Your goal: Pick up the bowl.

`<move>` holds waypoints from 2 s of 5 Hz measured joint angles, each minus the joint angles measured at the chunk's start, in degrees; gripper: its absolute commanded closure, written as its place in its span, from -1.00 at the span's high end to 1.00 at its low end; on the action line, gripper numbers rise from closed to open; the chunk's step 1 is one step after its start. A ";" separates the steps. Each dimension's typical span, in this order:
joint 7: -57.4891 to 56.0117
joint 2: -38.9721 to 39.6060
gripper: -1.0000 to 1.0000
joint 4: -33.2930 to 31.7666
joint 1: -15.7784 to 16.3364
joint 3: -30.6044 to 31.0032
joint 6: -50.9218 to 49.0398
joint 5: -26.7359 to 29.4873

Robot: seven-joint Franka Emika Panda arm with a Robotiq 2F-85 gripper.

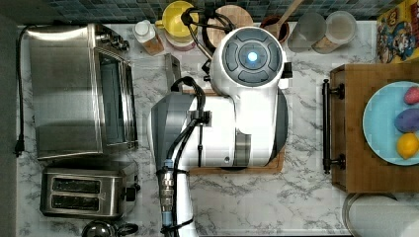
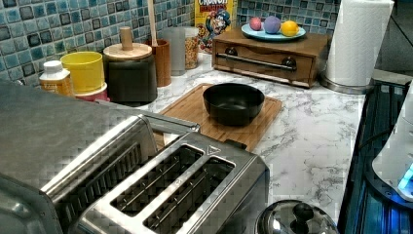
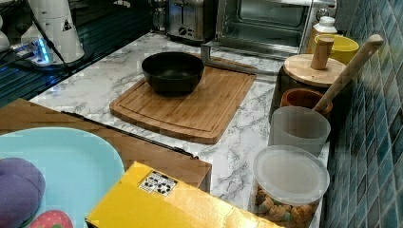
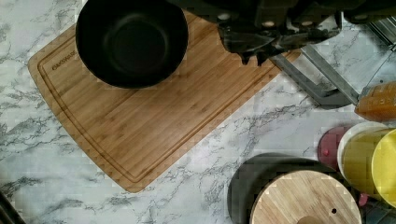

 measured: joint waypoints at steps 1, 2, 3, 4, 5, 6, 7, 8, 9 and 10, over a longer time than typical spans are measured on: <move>0.00 0.08 -1.00 0.00 -0.06 0.16 0.32 0.02; -0.07 0.17 -1.00 0.00 -0.16 0.30 0.21 0.32; -0.37 -0.99 -1.00 -3.08 -0.14 -0.09 5.76 -0.45; -2.51 -3.76 -1.00 -9.46 -0.18 -1.09 9.46 -0.50; -5.51 -7.53 -1.00 -17.23 -1.43 -1.42 10.44 -1.80; -9.87 -11.53 -1.00 -24.84 -1.82 -3.24 11.19 -2.08; -12.53 -14.65 0.00 -30.55 -2.67 -5.13 12.51 -2.08; -12.54 -16.78 0.00 -34.80 -4.21 -6.13 17.51 -4.87; -12.98 -19.02 0.00 -38.38 -5.84 -6.44 19.67 -5.58; -16.52 -20.67 0.00 -41.85 -6.16 -7.40 21.21 -5.25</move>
